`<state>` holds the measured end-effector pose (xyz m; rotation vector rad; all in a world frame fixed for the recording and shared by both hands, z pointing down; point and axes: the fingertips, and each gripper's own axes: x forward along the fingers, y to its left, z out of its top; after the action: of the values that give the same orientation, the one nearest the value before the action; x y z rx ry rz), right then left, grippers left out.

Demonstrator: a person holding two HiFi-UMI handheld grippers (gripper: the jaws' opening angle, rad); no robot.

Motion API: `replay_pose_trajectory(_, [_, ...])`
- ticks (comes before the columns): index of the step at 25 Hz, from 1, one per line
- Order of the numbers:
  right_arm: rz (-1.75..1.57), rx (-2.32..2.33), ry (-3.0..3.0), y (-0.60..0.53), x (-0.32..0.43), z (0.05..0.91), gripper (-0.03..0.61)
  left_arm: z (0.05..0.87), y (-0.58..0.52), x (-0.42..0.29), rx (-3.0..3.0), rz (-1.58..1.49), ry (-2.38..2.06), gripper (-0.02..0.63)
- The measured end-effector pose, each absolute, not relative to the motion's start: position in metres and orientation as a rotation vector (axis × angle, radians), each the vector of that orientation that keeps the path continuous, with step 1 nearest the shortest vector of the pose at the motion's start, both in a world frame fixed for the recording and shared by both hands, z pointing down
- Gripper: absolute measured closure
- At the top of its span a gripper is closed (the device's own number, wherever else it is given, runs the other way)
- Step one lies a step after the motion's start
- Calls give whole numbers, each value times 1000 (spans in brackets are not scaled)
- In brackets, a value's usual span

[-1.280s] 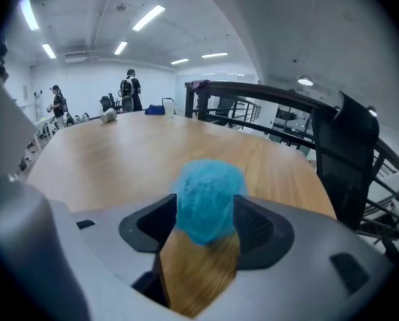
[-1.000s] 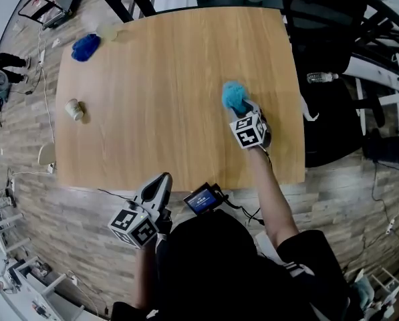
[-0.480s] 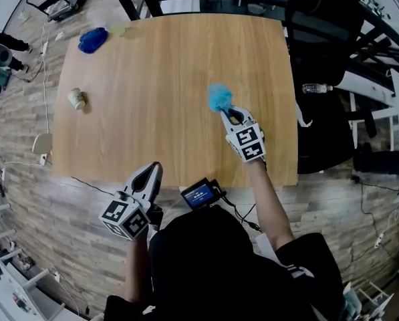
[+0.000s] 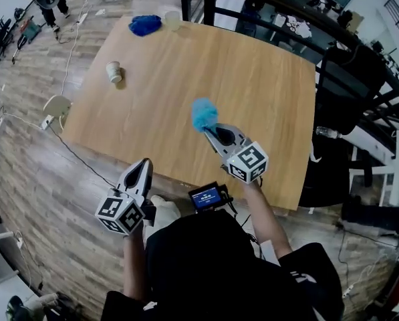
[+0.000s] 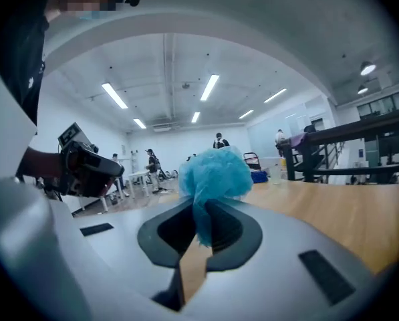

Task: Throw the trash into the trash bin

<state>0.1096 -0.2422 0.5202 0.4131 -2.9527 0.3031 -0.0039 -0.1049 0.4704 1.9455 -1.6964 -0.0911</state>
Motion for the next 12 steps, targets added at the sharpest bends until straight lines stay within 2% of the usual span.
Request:
replay_pose_trajectory(6, [148, 122, -2934, -192, 11, 499, 571, 467, -61, -71, 1881, -218, -1806, 606])
replay_pose_trajectory(12, [167, -120, -2976, -129, -113, 470, 571, 464, 0, -176, 1730, -284, -1957, 606])
